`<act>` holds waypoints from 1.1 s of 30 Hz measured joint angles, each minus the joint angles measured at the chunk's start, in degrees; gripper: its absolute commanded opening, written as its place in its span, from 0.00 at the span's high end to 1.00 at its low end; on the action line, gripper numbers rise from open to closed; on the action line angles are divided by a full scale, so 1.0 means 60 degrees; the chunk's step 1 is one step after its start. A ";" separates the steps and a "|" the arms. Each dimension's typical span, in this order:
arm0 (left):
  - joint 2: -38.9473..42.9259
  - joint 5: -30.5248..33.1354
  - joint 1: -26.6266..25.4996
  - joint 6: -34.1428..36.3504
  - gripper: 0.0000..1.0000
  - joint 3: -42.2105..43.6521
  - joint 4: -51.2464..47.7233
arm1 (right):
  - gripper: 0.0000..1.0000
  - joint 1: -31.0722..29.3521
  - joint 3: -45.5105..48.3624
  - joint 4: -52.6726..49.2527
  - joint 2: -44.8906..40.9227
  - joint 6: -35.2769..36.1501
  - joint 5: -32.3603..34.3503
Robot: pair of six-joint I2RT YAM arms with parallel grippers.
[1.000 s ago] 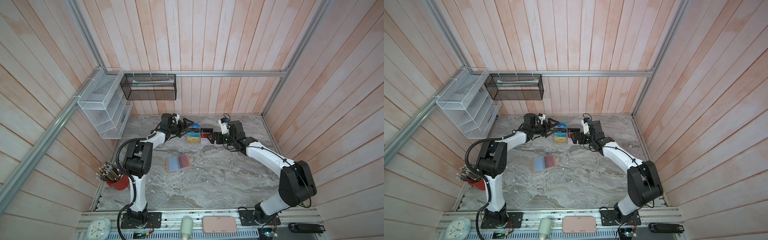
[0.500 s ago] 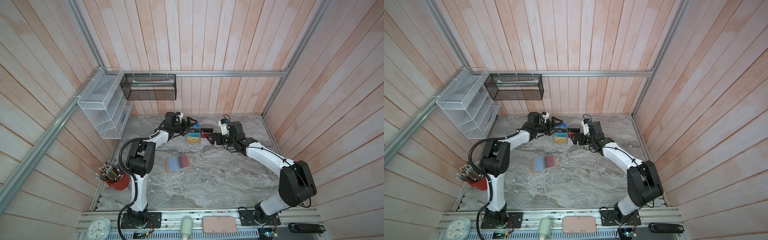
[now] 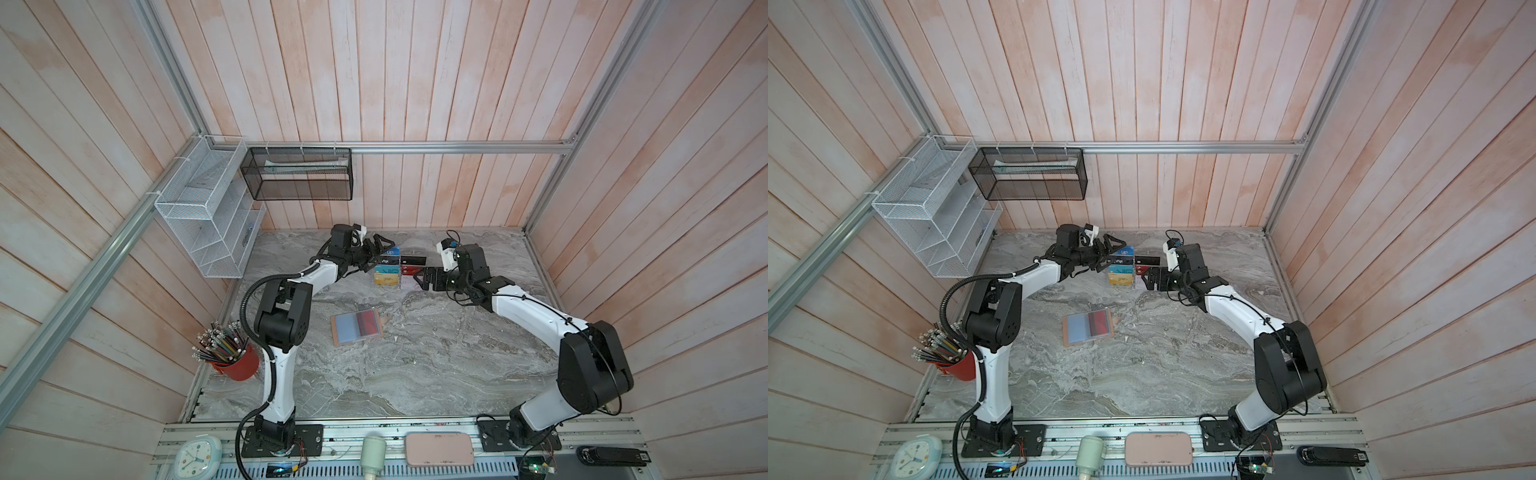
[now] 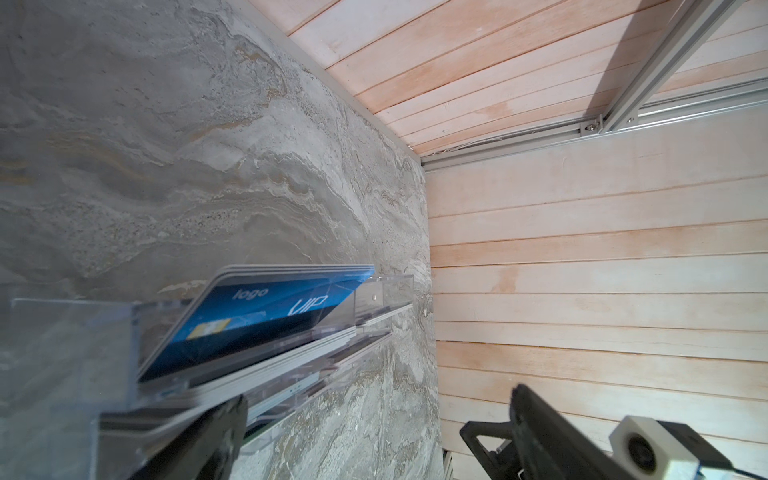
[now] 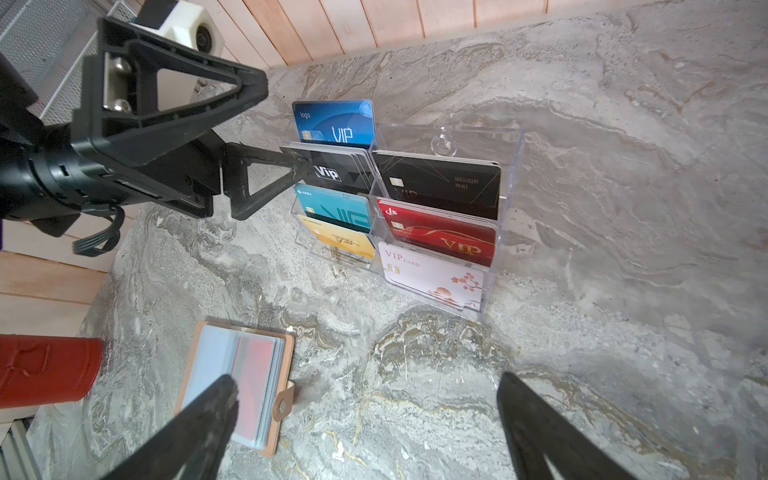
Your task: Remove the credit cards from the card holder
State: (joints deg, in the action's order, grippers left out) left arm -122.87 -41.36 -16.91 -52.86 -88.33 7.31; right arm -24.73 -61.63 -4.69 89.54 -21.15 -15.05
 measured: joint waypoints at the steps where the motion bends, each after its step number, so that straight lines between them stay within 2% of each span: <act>1: 0.0058 0.0000 0.0000 0.0036 0.00 0.0091 -0.0007 | 0.02 0.0000 0.0000 0.0007 0.0000 -0.0015 0.0000; 9: 0.1016 0.0000 0.0117 0.0433 0.00 0.1093 -0.0295 | 0.02 0.0004 -0.0033 0.0036 0.0087 -0.0058 0.0036; 14: 0.1443 0.0244 0.0419 0.0710 0.00 0.1209 -0.0419 | 0.02 0.0095 -0.0510 -0.0007 0.0860 -0.0204 0.0124; 21: 0.1381 0.0769 0.0495 0.1089 0.00 0.0991 -0.0696 | 0.02 0.0408 -0.0863 0.0066 0.1694 -0.0419 0.0120; 33: 0.0576 0.1137 0.0441 0.1249 0.00 -0.0084 -0.0863 | 0.02 0.0973 -0.1909 0.0641 0.2943 -0.0772 -0.0543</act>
State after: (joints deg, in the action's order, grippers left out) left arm -119.42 -34.54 -14.26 -45.36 -88.84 2.13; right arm -18.90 -73.08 -0.84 107.20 -25.78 -18.31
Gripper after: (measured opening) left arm 0.999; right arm 0.981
